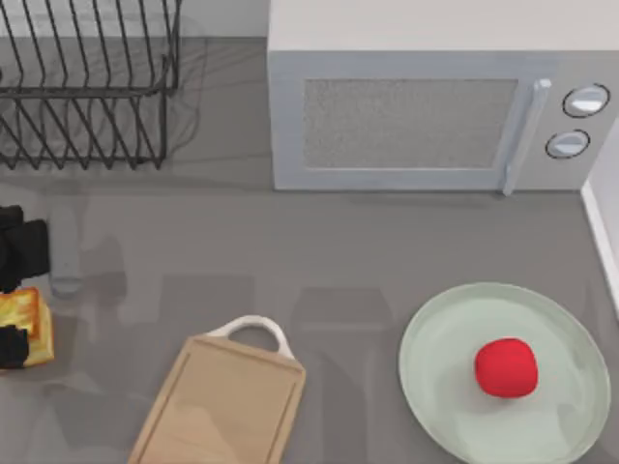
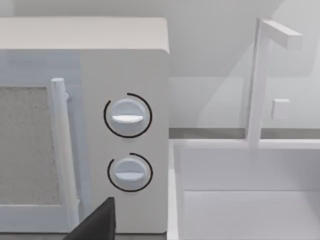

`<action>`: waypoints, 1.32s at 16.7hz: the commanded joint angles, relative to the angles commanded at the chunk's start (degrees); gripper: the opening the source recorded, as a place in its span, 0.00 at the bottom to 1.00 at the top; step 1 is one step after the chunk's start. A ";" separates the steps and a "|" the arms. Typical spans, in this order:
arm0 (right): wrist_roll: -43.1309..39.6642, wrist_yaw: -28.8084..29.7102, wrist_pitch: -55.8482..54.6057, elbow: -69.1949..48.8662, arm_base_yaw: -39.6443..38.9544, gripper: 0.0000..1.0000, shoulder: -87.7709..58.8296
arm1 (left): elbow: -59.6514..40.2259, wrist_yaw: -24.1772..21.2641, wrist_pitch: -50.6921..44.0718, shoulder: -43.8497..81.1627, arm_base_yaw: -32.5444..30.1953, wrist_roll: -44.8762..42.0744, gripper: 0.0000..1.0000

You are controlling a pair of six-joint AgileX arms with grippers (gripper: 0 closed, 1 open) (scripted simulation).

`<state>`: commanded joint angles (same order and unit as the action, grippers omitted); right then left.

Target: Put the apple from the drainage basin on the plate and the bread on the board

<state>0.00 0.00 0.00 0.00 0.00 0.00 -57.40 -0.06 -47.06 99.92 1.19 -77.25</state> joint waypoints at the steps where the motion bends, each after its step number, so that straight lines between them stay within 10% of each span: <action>1: 0.00 0.00 0.00 0.00 0.00 1.00 0.00 | 1.27 0.00 2.55 1.09 0.03 -0.04 1.00; 8: 0.00 0.00 0.00 0.00 0.00 1.00 0.00 | 3.95 -0.01 7.01 3.45 0.11 -0.16 1.00; 22: 0.00 0.00 0.00 0.00 0.00 1.00 0.00 | 3.95 -0.01 7.01 3.45 0.11 -0.16 0.00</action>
<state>0.00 0.00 0.00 0.00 0.00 0.00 -53.46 -0.07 -40.05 103.37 1.30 -77.41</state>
